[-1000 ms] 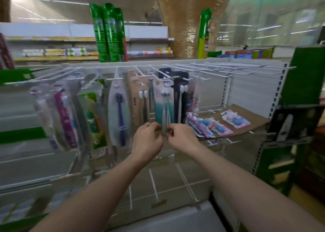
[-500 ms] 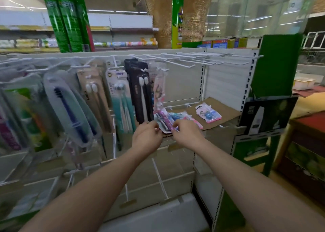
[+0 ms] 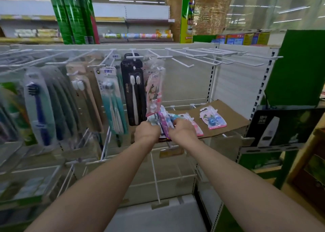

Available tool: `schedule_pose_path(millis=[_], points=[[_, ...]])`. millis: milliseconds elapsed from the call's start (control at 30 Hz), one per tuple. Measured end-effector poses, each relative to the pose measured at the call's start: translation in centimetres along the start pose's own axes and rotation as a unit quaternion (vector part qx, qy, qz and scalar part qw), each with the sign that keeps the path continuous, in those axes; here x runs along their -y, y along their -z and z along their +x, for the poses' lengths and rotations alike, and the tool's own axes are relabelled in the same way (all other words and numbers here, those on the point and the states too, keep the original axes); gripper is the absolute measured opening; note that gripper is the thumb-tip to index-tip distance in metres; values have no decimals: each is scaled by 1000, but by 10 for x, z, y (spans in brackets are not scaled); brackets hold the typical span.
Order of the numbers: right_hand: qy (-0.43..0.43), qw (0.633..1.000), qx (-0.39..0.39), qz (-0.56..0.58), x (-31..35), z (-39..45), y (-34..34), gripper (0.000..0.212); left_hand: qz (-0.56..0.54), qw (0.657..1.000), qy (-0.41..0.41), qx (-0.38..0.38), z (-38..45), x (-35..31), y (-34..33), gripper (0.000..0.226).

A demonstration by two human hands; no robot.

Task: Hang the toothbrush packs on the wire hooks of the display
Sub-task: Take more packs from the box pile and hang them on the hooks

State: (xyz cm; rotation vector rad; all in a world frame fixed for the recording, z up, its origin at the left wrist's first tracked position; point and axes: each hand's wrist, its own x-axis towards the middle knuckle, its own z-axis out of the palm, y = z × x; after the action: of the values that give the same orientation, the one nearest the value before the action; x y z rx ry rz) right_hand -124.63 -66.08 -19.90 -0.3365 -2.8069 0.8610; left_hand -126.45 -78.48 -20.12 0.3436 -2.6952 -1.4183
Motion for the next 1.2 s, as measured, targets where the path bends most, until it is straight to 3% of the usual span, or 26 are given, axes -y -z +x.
schedule_pose_path(millis=[200,333,500,700,833,967,1067,1133,1200], points=[[-23,1000,1,-9,4,12,-14,32,-76,993,84,-23,-3,-5,-11,25],[-79,992,-7,102,3,12,-11,34,-111,988,107,-23,-5,-4,-13,17],[-161,956,-32,244,3,7,3,29,-187,978,90,-15,-19,-14,-6,14],[-183,905,-62,379,-8,-14,15,16,-332,935,102,68,-40,-25,-9,26],[-180,889,-82,413,-18,-30,24,28,-342,928,107,98,-57,-25,-8,21],[-186,865,-82,460,-25,-45,32,39,-313,940,93,101,-42,-8,-31,49],[-177,867,-81,458,-25,-58,38,31,-287,950,80,91,-78,-22,-10,16],[-168,871,-84,454,-22,-68,44,16,-283,953,65,87,-91,-25,0,14],[-170,871,-95,451,-20,-77,48,17,-283,951,51,110,-94,-23,5,17]])
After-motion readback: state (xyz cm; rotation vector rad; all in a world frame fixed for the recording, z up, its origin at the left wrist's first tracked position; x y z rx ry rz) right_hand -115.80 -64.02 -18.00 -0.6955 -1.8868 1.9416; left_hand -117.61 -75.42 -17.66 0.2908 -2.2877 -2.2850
